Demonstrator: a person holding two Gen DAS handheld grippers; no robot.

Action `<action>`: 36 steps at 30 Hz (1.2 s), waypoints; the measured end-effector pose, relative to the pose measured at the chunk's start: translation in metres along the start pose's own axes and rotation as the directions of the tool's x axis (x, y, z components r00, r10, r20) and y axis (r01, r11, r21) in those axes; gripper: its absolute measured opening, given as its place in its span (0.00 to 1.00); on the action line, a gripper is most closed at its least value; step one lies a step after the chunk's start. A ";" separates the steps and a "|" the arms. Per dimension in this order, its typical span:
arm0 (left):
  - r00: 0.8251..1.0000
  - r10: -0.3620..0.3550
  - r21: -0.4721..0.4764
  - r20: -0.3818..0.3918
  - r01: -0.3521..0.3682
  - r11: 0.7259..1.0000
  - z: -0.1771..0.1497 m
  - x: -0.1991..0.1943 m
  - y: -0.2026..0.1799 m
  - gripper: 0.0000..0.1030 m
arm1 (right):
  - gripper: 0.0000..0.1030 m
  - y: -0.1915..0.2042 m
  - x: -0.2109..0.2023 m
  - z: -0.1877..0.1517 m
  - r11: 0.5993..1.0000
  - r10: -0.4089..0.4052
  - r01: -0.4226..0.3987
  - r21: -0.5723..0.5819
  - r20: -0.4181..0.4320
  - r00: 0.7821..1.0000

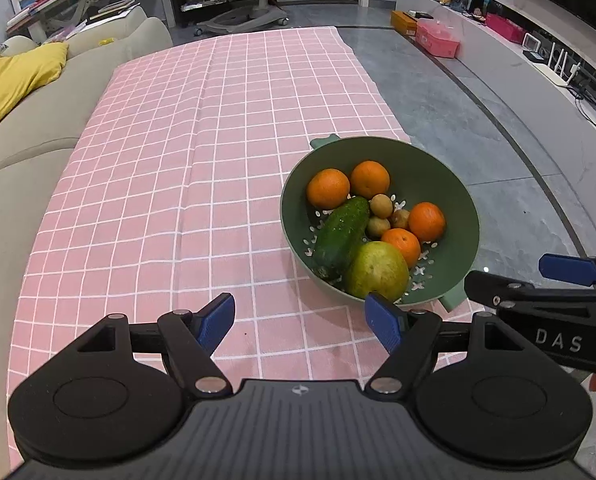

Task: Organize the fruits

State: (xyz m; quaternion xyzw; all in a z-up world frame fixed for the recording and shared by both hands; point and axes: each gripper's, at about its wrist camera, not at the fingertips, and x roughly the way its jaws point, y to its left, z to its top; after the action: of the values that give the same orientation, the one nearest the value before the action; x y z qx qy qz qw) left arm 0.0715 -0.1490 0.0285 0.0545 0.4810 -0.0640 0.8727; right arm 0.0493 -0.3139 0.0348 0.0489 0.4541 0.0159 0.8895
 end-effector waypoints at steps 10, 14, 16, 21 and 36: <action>1.000 0.015 0.013 0.002 -0.015 1.000 0.002 -0.006 -0.011 0.85 | 0.74 -0.006 -0.006 0.001 1.000 0.010 -0.010 0.017 0.011 1.000; 1.000 0.022 0.014 0.007 -0.022 1.000 0.003 -0.009 -0.012 0.85 | 0.74 -0.007 -0.008 0.002 1.000 0.015 -0.015 0.021 0.015 1.000; 1.000 0.023 0.015 0.008 -0.023 1.000 0.003 -0.010 -0.013 0.85 | 0.74 -0.007 -0.007 0.001 1.000 0.018 -0.018 0.022 0.016 1.000; 1.000 0.030 0.018 0.008 -0.031 0.999 0.004 -0.013 -0.014 0.85 | 0.74 -0.008 -0.009 0.001 0.999 0.022 -0.022 0.023 0.017 1.000; 0.999 0.043 0.030 0.008 -0.043 0.999 0.006 -0.019 -0.019 0.85 | 0.74 -0.012 -0.013 0.002 0.999 0.030 -0.031 0.035 0.025 0.999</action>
State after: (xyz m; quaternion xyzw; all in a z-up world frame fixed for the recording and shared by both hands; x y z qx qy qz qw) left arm 0.0632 -0.1671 0.0470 0.0775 0.4753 -0.0527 0.8748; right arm 0.0434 -0.3266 0.0456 0.0718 0.4426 0.0207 0.8936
